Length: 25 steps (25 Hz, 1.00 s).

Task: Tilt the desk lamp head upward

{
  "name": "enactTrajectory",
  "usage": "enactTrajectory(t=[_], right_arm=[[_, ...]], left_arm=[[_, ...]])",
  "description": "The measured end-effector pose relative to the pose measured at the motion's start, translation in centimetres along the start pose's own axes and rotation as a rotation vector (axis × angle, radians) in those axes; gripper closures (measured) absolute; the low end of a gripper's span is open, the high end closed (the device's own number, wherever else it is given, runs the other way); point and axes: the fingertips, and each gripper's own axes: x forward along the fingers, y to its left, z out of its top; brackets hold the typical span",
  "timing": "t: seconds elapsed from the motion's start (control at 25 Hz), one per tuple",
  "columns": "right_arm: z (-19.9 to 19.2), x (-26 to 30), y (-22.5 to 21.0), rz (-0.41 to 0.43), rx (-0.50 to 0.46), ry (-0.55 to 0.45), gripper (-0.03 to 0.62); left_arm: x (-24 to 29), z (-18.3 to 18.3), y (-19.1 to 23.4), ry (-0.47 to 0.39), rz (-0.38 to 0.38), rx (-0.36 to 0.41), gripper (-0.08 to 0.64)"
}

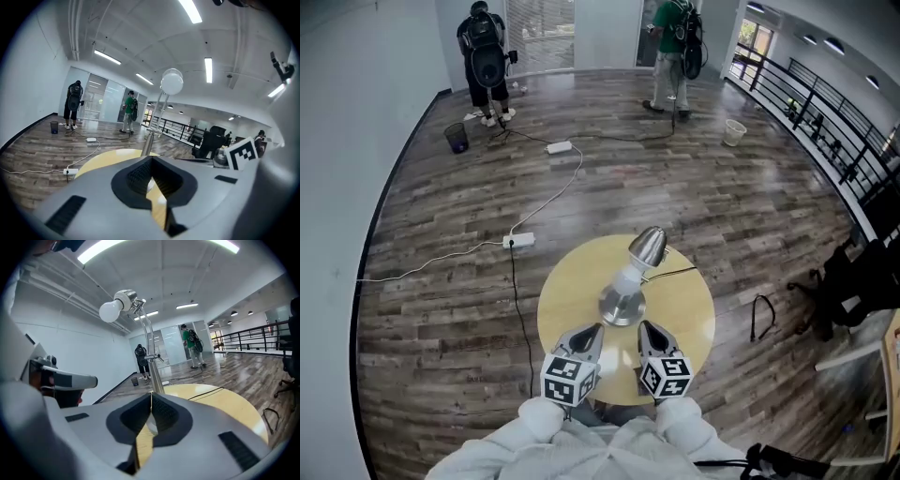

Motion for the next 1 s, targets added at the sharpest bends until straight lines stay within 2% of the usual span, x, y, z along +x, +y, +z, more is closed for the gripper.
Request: enactTrajectory(t=[0.12, 0.28, 0.56, 0.8, 1.0], right_arm=[[-0.6, -1.4, -0.1, -0.034, 0.026, 0.007, 0.575], [-1.2, -3.4, -0.1, -0.07, 0.077, -0.002, 0.577], [-1.9, -7.7, 1.4, -0.095, 0.069, -0.026, 0.575], [-4.4, -13.9, 3.9, -0.064, 0.074, -0.025, 0.575], [-7.1, -19.1, 5.3, -0.072, 0.098, -0.008, 0.577]], left_arm=[[0.0, -1.5, -1.5, 0.035, -0.047, 0.035, 0.558], [-0.7, -1.5, -2.0, -0.002, -0.055, 0.071, 0.558], [-4.2, -2.2, -5.5, -0.019, -0.089, 0.062, 0.558], [-9.5, -5.8, -9.8, -0.015, -0.072, 0.043, 0.558], [-14.0, -8.4, -13.2, -0.012, -0.047, 0.091, 0.558]])
